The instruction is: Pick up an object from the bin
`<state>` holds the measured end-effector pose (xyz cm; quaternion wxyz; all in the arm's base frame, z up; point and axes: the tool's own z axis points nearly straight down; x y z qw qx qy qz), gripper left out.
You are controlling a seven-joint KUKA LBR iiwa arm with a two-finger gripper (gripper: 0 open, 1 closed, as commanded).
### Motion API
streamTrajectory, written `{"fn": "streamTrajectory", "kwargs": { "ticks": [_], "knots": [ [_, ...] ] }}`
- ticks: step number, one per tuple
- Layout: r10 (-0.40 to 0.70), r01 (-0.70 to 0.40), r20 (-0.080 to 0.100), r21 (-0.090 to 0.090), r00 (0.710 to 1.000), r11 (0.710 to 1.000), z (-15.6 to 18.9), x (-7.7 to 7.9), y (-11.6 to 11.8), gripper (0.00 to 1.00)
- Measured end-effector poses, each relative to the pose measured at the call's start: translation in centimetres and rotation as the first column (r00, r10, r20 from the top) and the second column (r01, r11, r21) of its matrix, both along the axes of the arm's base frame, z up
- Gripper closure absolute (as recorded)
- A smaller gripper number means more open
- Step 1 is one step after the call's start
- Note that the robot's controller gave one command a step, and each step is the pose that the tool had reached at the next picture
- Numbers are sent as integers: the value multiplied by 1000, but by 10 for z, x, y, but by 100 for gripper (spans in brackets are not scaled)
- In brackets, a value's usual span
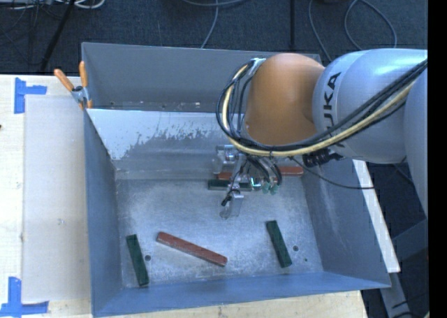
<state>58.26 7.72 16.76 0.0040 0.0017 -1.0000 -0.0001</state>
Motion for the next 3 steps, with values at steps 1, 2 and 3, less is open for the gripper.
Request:
{"fn": "streamTrajectory", "kwargs": {
  "ticks": [1, 2, 3],
  "knots": [
    [-217, 217, 3, -2, 976, 976, -83, 20, -48, 0],
    [-218, 218, 6, 0, 976, 976, -81, 21, -47, 100],
    [-255, 255, 15, 3, 967, 967, 44, 7, -48, 100]
  ]
}}
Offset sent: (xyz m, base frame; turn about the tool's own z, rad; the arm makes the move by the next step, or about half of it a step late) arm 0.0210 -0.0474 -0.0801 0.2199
